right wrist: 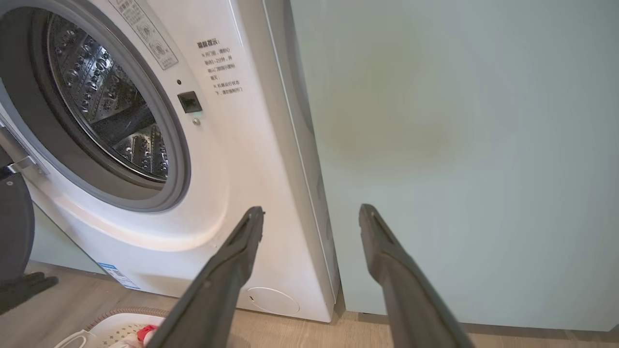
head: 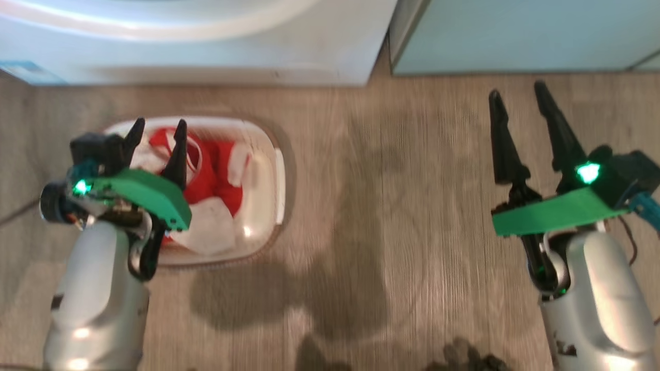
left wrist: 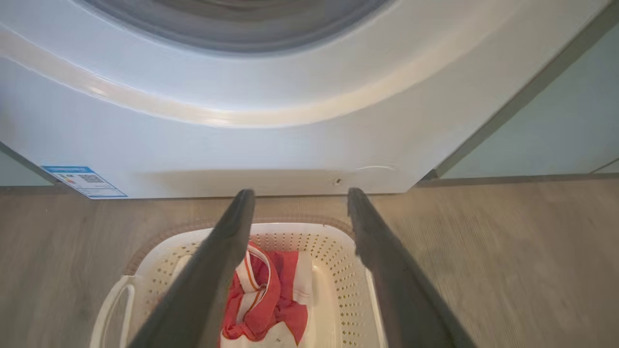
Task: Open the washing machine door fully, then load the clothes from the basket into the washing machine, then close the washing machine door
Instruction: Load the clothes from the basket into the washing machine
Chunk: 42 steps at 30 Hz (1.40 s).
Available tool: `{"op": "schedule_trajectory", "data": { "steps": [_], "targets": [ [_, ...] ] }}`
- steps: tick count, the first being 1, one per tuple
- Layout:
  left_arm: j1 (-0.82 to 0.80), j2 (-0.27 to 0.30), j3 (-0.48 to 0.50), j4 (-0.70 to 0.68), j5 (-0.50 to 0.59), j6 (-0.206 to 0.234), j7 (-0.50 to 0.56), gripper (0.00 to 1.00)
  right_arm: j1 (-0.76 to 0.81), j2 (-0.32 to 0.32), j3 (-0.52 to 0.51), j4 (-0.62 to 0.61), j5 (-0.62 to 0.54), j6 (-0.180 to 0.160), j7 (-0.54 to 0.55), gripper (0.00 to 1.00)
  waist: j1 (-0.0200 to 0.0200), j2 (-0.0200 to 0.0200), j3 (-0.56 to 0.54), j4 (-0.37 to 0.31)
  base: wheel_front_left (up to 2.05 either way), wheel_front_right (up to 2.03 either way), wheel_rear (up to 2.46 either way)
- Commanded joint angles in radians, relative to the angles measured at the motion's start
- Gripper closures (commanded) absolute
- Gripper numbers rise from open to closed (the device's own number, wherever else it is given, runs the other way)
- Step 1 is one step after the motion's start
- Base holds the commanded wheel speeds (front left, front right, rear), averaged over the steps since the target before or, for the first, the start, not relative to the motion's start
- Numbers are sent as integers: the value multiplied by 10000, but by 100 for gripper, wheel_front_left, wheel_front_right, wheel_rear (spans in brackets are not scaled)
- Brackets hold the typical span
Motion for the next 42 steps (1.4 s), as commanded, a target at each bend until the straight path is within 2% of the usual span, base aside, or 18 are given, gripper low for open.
{"op": "schedule_trajectory", "data": {
  "steps": [1,5,19,30,42],
  "targets": [
    [-412,332,235,265,-119,-41,96,0,-241,-14,280,-389,-16,0,-63,0,-3,0,1011,-282,0,0,0],
    [-1309,500,189,1949,-276,-182,323,0,-660,-14,483,-414,57,0,-151,0,-3,0,1786,-502,0,0,0],
    [-3957,1161,248,5504,-739,-380,892,0,-1811,-14,876,-416,131,0,-326,0,-3,0,4021,-836,0,0,0],
    [-5341,2086,458,7188,-981,-196,1801,0,-2362,-14,1138,-249,312,0,-399,0,-3,0,5166,-1188,0,0,0],
    [-6016,2814,95,7735,-838,-327,2069,0,-2383,-14,1307,-379,674,0,-413,0,-3,0,5793,-1641,0,0,0]
  ]
}}
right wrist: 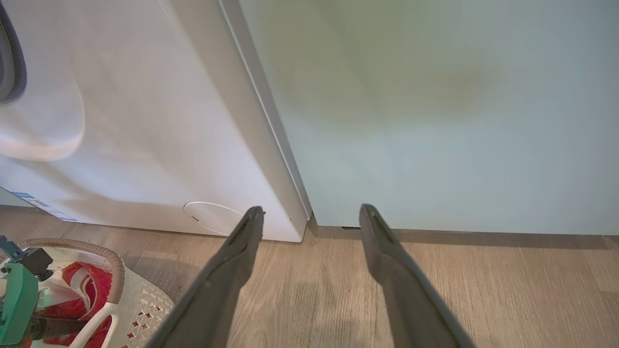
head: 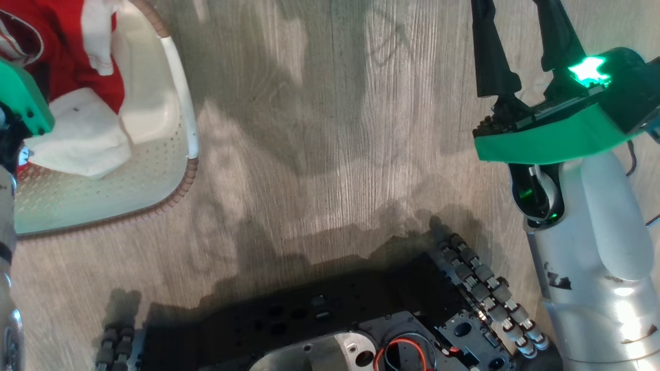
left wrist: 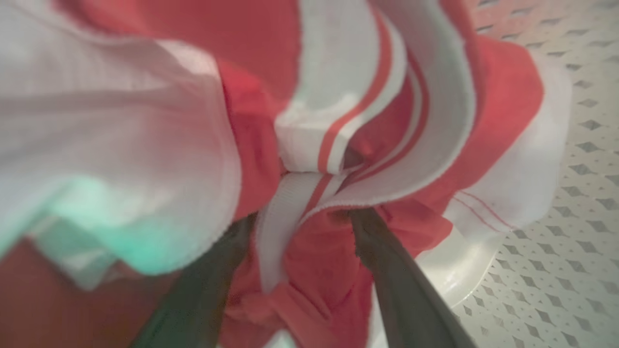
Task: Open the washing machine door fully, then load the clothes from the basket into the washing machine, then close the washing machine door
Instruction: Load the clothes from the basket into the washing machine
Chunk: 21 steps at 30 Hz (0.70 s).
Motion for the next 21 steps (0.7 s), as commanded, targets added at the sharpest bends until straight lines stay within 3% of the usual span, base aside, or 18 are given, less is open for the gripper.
{"op": "schedule_trajectory", "data": {
  "steps": [1,7,8,9,11,21],
  "targets": [
    [132,608,32,-9,111,3,-26,0,408,43,207,-310,100,0,-63,0,-1,0,73,-75,0,0,0],
    [-56,728,-232,262,261,144,426,0,424,43,265,-346,253,0,-63,0,-1,0,159,-218,0,0,0],
    [-92,729,-261,300,274,199,529,10,425,43,260,-352,271,0,-63,0,-1,0,166,-232,0,0,0],
    [-92,729,-261,300,274,199,529,10,425,43,260,-352,271,0,-63,0,-1,0,166,-232,0,0,0],
    [-136,741,-316,343,296,275,601,100,430,43,256,-360,313,0,-63,0,-1,0,160,-265,0,0,0],
    [164,382,-420,274,237,638,-527,100,563,43,-68,-251,383,0,-64,0,-1,0,-408,25,0,0,0]
  ]
}}
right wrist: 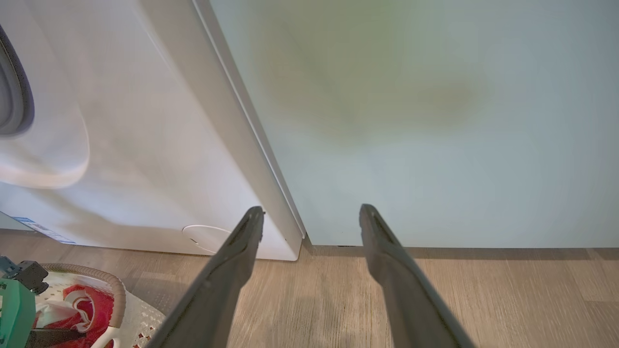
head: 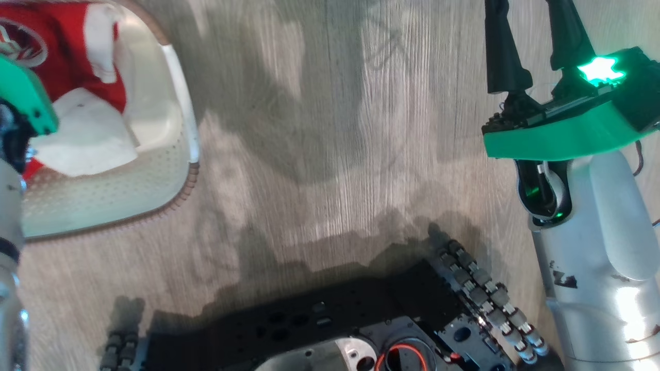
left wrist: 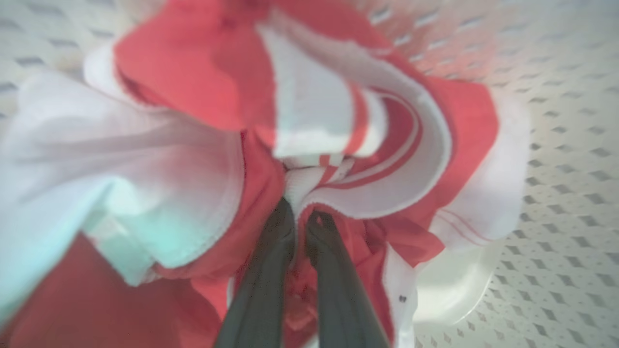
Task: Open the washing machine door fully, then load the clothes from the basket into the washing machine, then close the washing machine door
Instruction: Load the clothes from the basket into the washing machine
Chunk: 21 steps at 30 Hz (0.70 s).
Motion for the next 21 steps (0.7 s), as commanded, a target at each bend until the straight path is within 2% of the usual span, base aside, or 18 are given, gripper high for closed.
{"op": "schedule_trajectory", "data": {
  "steps": [1,11,16,21],
  "targets": [
    [478,342,191,-163,-103,42,-253,100,554,43,102,-219,39,0,-64,0,0,0,-277,175,0,0,0],
    [1625,-523,447,-793,-609,-16,-2785,100,1193,43,-321,9,-317,0,-64,0,0,0,-2025,939,0,0,0],
    [2313,-892,458,-1475,-700,-30,-3413,100,1586,43,-509,101,-374,0,-64,0,0,0,-2891,1229,0,0,0],
    [3205,-1084,502,-2806,-680,41,-3600,100,1951,43,-666,178,-435,0,-64,0,0,0,-3644,1452,0,0,0]
  ]
}}
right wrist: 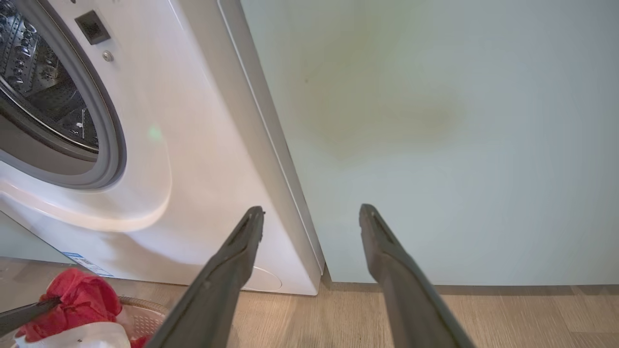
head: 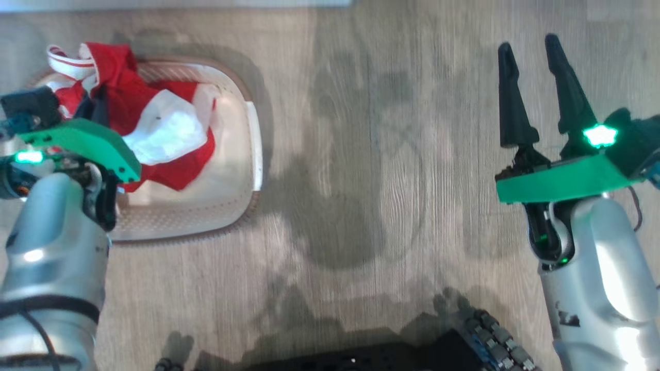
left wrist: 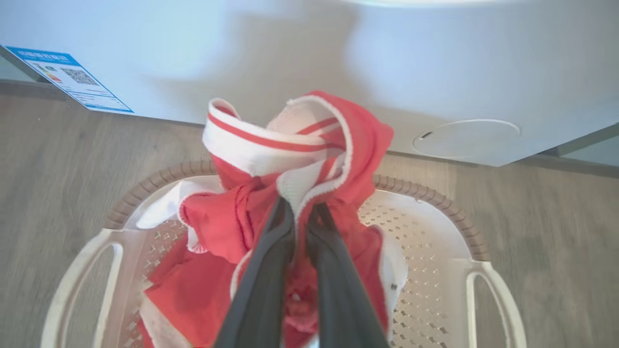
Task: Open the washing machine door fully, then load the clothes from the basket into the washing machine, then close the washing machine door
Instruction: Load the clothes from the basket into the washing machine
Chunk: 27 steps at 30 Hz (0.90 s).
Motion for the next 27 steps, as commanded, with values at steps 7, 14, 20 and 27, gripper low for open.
{"op": "schedule_trajectory", "data": {
  "steps": [7,14,20,27],
  "targets": [
    [2004,154,445,-3336,157,381,-149,100,879,43,-94,-172,-197,0,-46,0,1,-1,-1600,480,0,0,0],
    [3295,133,485,-5682,323,661,-151,100,1186,43,-202,-243,-296,0,98,0,1,-1,-2382,566,0,0,0],
    [4300,259,455,-7681,472,952,-31,100,1490,43,-394,-353,-449,0,277,0,1,-1,-3168,620,0,0,0],
    [5556,470,396,-9511,637,1231,346,100,2033,43,-566,-473,-548,0,535,0,1,-1,-4121,617,0,0,0]
  ]
}}
